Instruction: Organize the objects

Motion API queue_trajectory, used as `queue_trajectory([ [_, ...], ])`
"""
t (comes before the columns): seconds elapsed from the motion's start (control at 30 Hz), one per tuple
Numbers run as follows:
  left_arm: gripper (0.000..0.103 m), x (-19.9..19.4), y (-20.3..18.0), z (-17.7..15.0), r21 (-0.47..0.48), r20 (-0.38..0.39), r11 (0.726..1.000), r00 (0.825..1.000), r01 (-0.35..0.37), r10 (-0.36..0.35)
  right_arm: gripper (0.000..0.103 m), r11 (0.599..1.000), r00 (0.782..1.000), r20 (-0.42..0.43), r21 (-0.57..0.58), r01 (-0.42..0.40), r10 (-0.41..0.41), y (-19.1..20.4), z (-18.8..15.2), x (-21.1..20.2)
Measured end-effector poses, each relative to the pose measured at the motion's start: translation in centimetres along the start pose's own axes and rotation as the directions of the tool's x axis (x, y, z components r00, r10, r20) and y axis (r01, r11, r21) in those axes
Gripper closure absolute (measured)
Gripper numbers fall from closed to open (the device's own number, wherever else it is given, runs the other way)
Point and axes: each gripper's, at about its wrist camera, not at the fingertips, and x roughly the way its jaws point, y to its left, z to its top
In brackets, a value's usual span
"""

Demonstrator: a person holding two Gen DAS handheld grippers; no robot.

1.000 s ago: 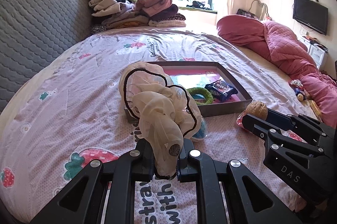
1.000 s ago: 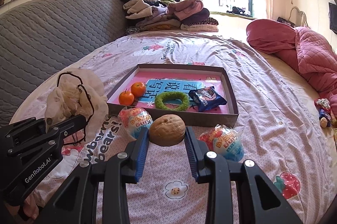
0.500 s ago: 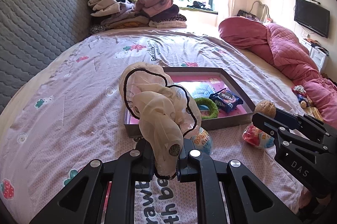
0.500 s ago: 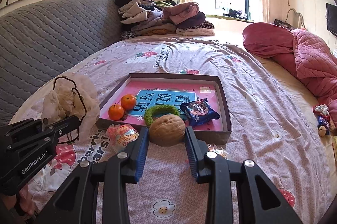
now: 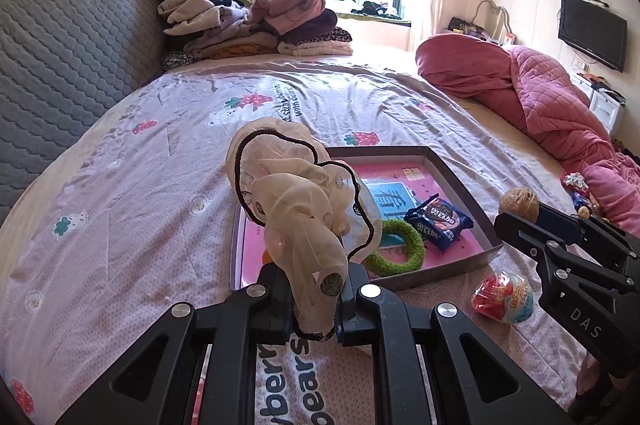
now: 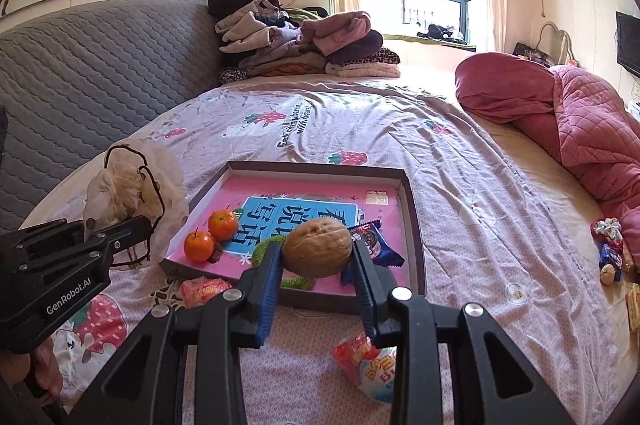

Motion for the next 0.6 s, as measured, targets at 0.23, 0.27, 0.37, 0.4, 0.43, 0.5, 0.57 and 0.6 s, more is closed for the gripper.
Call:
queue_trajectory([
  [0.23,0.089,2.5,0.1,2.5,-0.01,-0.006,1.0,1.0,0.012,-0.012,0.068,1.0,1.0,0.004,-0.001,0.001,-0.001,-0.3,2.8,2.2],
  [0.27,0.089,2.8,0.1,2.9,-0.01,-0.004,1.0,1.0,0.013,-0.013,0.068,1.0,1.0,0.002,-0.003,0.006,-0.006,-0.3,3.2,2.6],
  [0.37,0.089,3.9,0.0,4.0,-0.013,-0.006,1.0,1.0,0.023,-0.023,0.068,1.0,1.0,-0.003,0.009,0.01,-0.01,-0.6,4.1,3.8],
  [0.4,0.089,4.2,-0.2,4.3,-0.011,-0.006,1.0,1.0,0.021,-0.021,0.068,1.0,1.0,-0.004,0.014,0.009,-0.008,-0.7,4.4,4.2],
  [0.43,0.089,4.6,-0.3,4.6,-0.009,-0.008,1.0,1.0,0.022,-0.022,0.068,1.0,1.0,-0.004,0.022,0.007,-0.007,-0.9,4.6,4.5],
  [0.5,0.089,5.3,-0.4,5.1,-0.011,-0.006,1.0,1.0,0.023,-0.023,0.068,1.0,1.0,-0.006,0.02,0.014,-0.014,-1.0,5.0,5.3],
  [0.57,0.089,6.2,-0.4,5.6,-0.016,-0.014,1.0,1.0,0.026,-0.026,0.068,1.0,1.0,-0.012,0.02,0.012,-0.012,-1.2,5.3,6.1],
  [0.6,0.089,6.6,-0.3,5.8,-0.014,-0.017,1.0,1.0,0.022,-0.023,0.068,1.0,1.0,-0.018,0.02,0.006,-0.006,-1.2,5.4,6.5],
])
